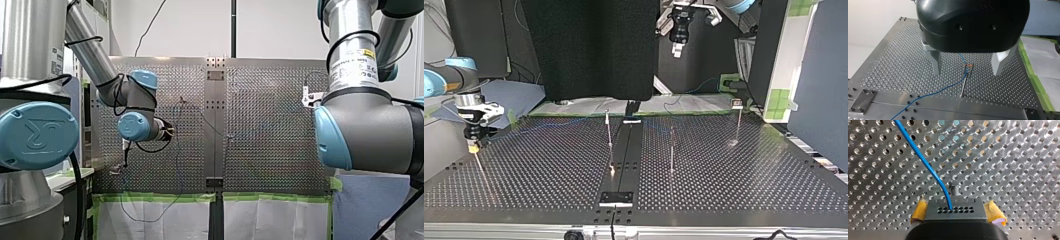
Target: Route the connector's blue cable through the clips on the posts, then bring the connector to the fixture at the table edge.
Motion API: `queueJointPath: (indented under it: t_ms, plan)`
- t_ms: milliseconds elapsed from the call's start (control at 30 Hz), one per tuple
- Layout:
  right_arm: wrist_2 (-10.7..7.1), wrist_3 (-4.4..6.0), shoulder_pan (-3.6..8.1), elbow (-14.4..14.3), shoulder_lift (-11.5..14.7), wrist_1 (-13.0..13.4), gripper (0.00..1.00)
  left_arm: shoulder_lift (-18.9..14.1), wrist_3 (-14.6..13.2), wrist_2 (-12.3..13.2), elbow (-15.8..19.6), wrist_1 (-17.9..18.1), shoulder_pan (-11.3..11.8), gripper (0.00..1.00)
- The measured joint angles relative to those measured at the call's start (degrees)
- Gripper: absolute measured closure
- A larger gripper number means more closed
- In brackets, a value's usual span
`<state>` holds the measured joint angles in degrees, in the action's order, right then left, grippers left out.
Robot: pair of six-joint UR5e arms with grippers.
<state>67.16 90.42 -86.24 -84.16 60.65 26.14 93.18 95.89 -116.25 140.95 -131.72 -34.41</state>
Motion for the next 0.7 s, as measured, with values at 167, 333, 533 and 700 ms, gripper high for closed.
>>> queueJointPath:
  t_ms: [167, 333, 533, 700]
  plan:
    - [0.5, 0.0, 0.0, 0.0, -0.01, 0.04, 0.0, 0.0, -0.01, -0.06, -0.01, 0.04, 0.01, 0.0]
    - [1.67, 0.1, 0.0, 0.0, 0.0, 0.06, 0.0, 0.0, -0.01, -0.07, -0.01, 0.05, 0.03, 0.0]
    - [2.77, 0.08, -0.06, 0.0, 0.01, -0.06, 0.0, 0.0, -0.01, -0.07, -0.01, 0.11, 0.03, 0.0]
    - [3.41, 0.06, -0.16, 0.0, 0.01, -0.03, 0.0, 0.01, -0.01, -0.07, -0.01, 0.13, 0.03, 0.0]
